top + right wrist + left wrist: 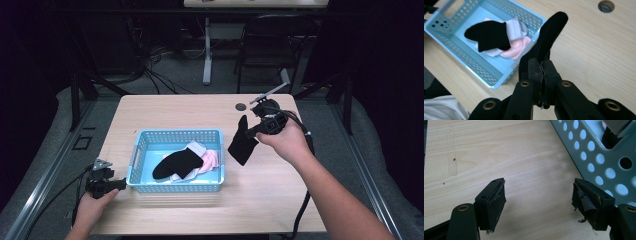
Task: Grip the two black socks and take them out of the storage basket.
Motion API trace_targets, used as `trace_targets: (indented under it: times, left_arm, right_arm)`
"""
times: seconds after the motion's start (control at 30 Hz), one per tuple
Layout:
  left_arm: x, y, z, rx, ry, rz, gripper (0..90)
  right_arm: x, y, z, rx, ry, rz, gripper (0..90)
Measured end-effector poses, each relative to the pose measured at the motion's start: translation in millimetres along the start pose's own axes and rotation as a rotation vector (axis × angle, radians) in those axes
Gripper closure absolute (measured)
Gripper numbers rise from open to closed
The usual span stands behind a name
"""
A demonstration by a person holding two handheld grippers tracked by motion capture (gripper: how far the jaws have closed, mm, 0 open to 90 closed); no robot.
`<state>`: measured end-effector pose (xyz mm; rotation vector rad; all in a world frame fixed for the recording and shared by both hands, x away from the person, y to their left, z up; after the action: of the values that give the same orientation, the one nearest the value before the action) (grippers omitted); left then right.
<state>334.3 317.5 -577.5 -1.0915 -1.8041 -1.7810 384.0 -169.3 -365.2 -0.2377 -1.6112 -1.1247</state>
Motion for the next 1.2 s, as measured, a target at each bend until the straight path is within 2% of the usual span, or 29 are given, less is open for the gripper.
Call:
trace_targets:
  times: [0.17,0.2,0.43,0.63,0.73,0.77,0.83,0.93,1.0,1.1,1.2]
  left_arm:
    - [0.0,0.0,0.0,0.0,0.0,0.0,26.5]
    - [-0.1,0.0,0.1,-0.001,0.0,0.001,26.5]
    - [0.4,-0.2,0.2,0.001,0.001,0.002,26.5]
    - [0.0,-0.5,-0.1,-0.001,0.004,0.002,26.6]
    - [0.0,-0.4,0.1,-0.001,0.001,0.003,26.6]
    - [0.0,-0.3,0.0,0.0,0.003,0.003,26.5]
    - [-0.4,-0.4,-0.2,0.001,0.004,0.002,26.5]
    - [-0.5,-0.5,-0.4,-0.001,0.004,0.003,26.5]
    - [-0.7,-0.6,-0.4,0.0,0.004,0.003,26.5]
    - [-0.7,-0.5,-0.4,-0.001,0.004,0.003,26.6]
    - [-0.6,-0.6,-0.6,0.0,0.004,0.003,26.5]
  right_arm:
    - [-17.1,-17.2,-7.5,-0.024,-0.007,0.029,87.5]
    - [-20.6,-20.7,-10.1,-0.017,-0.006,0.051,87.5]
    - [-49.1,-40.8,-22.5,-0.069,0.009,0.074,87.4]
    - [-66.7,-55.3,-37.2,-0.114,0.0,0.107,87.1]
    - [-72.6,-62.2,-46.2,-0.138,-0.007,0.123,86.4]
    - [-74.4,-64.4,-48.9,-0.144,-0.026,0.132,85.9]
    - [-75.6,-68.1,-54.8,-0.157,-0.034,0.144,84.3]
    - [-77.1,-71.4,-60.8,-0.171,-0.044,0.136,75.2]
    - [-76.1,-71.5,-62.1,-0.186,-0.048,0.129,72.6]
    - [-73.1,-68.6,-61.9,-0.18,-0.053,0.131,64.7]
    - [-71.6,-63.9,-58.2,-0.168,-0.055,0.123,63.3]
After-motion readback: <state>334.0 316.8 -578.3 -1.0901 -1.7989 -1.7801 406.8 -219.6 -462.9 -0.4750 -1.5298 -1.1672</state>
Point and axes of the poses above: each handheld gripper's, and its own axes: x roughly backward along the jaws, y roughly out of its top, z roughly to its left, the point moved 1 cm from there along -x, roughly forward along the jaws, and after that the axes turned 7 degrees about x, right-handed, at the moved point
